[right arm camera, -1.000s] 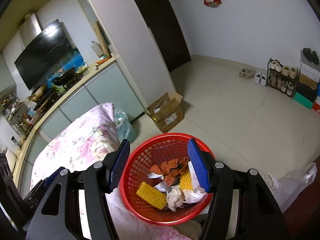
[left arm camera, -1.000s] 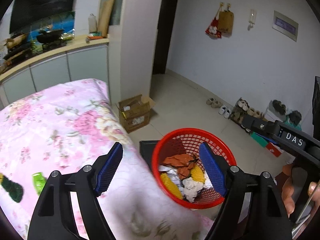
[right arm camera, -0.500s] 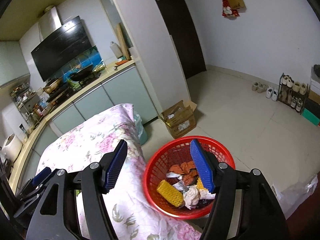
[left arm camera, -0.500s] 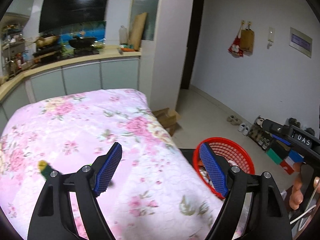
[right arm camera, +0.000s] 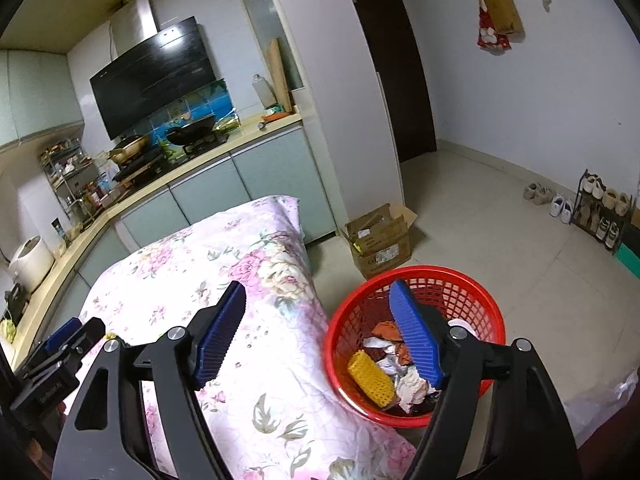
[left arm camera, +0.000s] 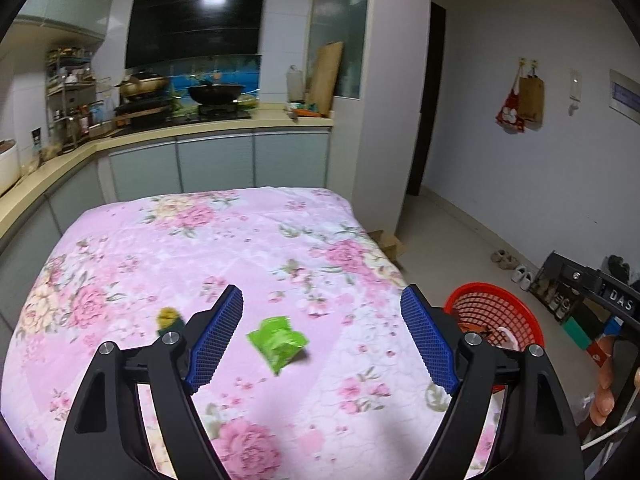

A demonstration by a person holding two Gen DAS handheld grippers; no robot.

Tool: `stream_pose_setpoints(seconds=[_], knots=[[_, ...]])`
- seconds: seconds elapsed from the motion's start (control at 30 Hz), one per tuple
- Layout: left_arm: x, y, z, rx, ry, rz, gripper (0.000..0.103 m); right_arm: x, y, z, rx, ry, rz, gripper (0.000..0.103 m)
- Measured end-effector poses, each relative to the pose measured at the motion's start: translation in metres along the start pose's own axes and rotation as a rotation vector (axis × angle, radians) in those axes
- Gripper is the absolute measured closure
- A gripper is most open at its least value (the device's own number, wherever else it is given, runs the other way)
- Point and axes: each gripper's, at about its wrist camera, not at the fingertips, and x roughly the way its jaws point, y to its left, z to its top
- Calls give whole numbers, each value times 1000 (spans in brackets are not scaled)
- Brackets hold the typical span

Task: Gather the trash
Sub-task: 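Move both tools back over the sponge and green wrapper on the bed, then grasp the green-yellow sponge with the left tool while the right tool grasps the green wrapper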

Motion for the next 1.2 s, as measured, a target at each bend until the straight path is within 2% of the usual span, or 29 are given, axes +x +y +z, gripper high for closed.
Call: stream_pose_setpoints(seconds=[0.27, 0.5, 0.63, 0.8, 0.97, 1.2], knots=[[-8, 50, -6, -45, 2, 95, 22, 3, 20, -11, -52, 13, 22, 28], [-15, 120, -10, -165, 11, 194, 22, 5, 31, -19, -85, 23, 31, 26], [-11, 144, -17, -218, 34, 214, 22, 9, 34, -23, -92, 36, 31, 26], [11, 151, -30, -237, 87, 202, 22, 11, 40, -27, -108, 46, 33, 26], [44, 142, -40, -184, 149, 191, 22, 16, 45, -32, -124, 62, 33, 26], [82, 138, -42, -167, 188, 197, 23, 20, 43, -34, -129, 74, 26, 26]])
